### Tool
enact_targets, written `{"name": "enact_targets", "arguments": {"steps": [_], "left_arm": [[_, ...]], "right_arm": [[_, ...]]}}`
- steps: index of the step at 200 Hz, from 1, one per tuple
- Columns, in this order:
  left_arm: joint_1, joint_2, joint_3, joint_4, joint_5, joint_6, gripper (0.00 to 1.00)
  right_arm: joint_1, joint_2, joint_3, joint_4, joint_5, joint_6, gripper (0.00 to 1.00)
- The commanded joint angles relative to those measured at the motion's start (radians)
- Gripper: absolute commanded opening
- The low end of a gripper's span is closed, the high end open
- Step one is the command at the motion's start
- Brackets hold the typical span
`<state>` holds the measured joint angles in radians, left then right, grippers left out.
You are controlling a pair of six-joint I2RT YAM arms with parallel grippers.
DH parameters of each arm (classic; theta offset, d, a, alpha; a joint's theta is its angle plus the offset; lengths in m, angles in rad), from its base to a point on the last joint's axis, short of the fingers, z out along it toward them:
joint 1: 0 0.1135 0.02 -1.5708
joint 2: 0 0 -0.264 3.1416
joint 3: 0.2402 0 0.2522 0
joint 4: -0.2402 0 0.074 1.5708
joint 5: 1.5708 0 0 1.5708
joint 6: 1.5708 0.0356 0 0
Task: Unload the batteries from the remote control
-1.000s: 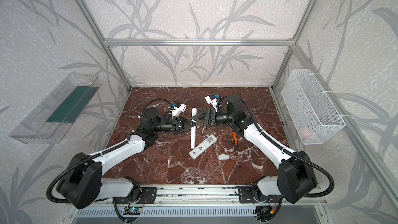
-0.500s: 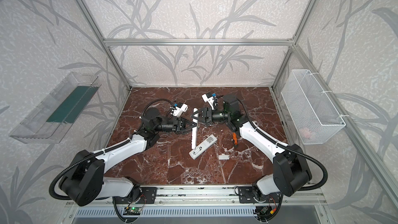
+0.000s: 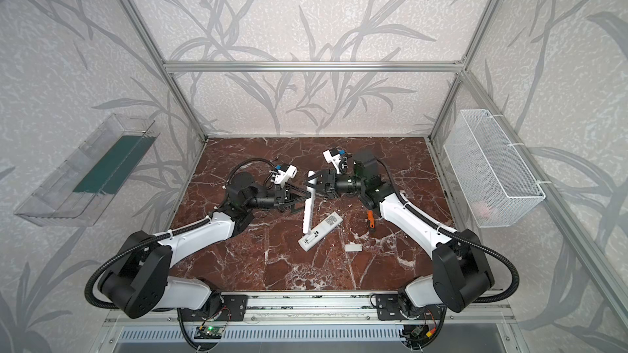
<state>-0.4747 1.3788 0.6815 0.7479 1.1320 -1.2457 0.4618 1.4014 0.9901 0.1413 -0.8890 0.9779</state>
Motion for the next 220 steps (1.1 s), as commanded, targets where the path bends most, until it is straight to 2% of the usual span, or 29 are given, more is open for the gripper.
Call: {"name": "enact_targets", "arguments": {"steps": [1, 14, 25, 40, 56, 93, 112, 139, 184, 206, 220], "left_arm": [[0.011, -0.125, 0.007, -0.31, -0.115, 0.256, 0.99], [-0.005, -0.229, 0.03, -0.601, -0.289, 0.487, 0.99], [-0.034, -0.317, 0.016, -0.695, -0.449, 0.617, 0.99], [-0.086, -0.409, -0.033, -0.685, -0.603, 0.708, 0.99], [-0.162, -0.457, -0.081, -0.624, -0.676, 0.777, 0.99], [-0.347, -0.372, -0.094, -0.608, -0.898, 0.857, 0.99], [-0.378, -0.305, -0.082, -0.575, -0.935, 0.837, 0.99], [-0.404, -0.237, -0.074, -0.478, -0.912, 0.795, 0.96], [-0.469, -0.135, -0.042, -0.379, -0.891, 0.786, 0.85], [-0.491, -0.115, -0.043, -0.325, -0.901, 0.779, 0.76], [-0.498, -0.11, -0.038, -0.32, -0.925, 0.781, 0.63]], "right_arm": [[-0.055, -0.103, -0.033, -0.209, 0.194, -0.052, 0.34], [-0.085, -0.144, -0.071, -0.248, 0.281, -0.038, 0.35], [-0.102, -0.177, -0.119, -0.246, 0.349, -0.002, 0.36], [-0.107, -0.214, -0.188, -0.215, 0.424, 0.06, 0.36], [-0.11, -0.237, -0.252, -0.164, 0.464, 0.138, 0.36], [-0.109, -0.308, -0.372, -0.065, 0.547, 0.29, 0.35], [-0.109, -0.366, -0.421, -0.028, 0.604, 0.354, 0.34], [-0.11, -0.444, -0.448, -0.038, 0.677, 0.379, 0.34], [-0.11, -0.458, -0.462, -0.01, 0.662, 0.417, 0.33], [-0.11, -0.448, -0.471, 0.014, 0.643, 0.435, 0.33], [-0.11, -0.444, -0.475, 0.025, 0.634, 0.444, 0.33]]}}
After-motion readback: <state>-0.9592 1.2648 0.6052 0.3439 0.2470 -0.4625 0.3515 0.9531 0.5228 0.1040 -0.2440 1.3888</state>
